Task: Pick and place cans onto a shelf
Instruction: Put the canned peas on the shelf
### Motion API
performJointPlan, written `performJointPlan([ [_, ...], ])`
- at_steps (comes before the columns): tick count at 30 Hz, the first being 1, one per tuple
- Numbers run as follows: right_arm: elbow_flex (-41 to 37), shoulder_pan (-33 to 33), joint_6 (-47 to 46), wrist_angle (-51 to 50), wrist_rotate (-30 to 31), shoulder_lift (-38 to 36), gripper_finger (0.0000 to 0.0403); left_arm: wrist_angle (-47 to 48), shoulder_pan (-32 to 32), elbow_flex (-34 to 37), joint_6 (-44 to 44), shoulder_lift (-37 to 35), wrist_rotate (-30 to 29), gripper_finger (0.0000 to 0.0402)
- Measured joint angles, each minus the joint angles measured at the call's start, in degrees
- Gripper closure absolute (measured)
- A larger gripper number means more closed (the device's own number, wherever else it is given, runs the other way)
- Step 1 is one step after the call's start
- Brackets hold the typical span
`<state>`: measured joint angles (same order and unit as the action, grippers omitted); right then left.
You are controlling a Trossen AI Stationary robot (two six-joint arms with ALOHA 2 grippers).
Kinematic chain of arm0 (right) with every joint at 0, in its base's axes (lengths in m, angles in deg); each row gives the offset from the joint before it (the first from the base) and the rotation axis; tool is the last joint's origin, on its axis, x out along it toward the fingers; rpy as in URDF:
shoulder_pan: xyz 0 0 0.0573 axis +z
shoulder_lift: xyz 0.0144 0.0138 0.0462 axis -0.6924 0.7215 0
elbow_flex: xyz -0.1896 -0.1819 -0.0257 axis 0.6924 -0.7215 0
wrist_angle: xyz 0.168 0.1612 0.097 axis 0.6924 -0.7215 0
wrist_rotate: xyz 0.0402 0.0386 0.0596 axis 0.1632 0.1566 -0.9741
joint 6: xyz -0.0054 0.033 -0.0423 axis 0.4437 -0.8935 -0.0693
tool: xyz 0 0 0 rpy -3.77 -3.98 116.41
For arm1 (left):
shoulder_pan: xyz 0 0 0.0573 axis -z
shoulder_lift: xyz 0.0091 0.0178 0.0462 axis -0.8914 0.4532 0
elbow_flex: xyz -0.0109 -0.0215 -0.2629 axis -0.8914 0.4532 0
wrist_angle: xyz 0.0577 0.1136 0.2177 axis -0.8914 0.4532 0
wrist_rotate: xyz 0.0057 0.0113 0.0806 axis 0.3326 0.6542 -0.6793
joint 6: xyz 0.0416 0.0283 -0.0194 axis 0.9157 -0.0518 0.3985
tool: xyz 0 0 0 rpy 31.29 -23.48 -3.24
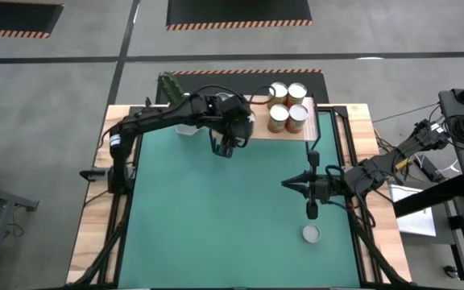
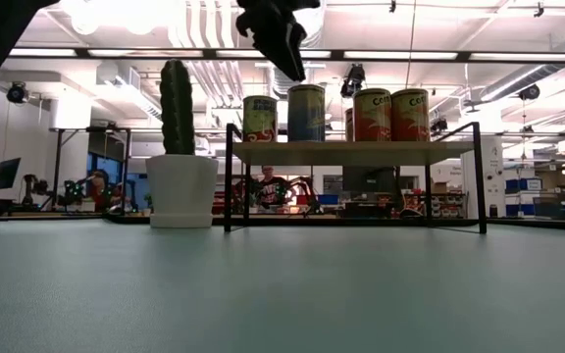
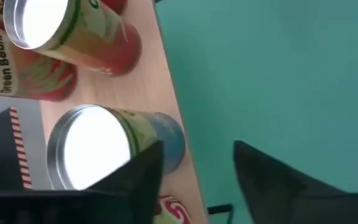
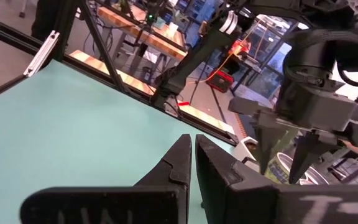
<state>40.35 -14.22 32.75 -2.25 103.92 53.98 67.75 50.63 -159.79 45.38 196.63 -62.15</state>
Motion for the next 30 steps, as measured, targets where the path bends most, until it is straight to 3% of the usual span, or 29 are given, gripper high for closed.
performJointPlan([
  [8,0.0,0.0,0.1,0.0,0.1,0.0,0.0390,-1.4,-1.0,0.0,1.6,0.7,-2.4,0.0390],
  [20,0.0,0.0,0.0,0.0,0.2,0.0,0.0390,-1.5,-2.5,0.0,1.6,0.7,-2.6,0.0400],
  [30,0.0,0.0,0.0,0.0,0.3,0.0,0.0390,-3.9,-3.7,0.0,1.7,0.7,-6.4,0.0401],
])
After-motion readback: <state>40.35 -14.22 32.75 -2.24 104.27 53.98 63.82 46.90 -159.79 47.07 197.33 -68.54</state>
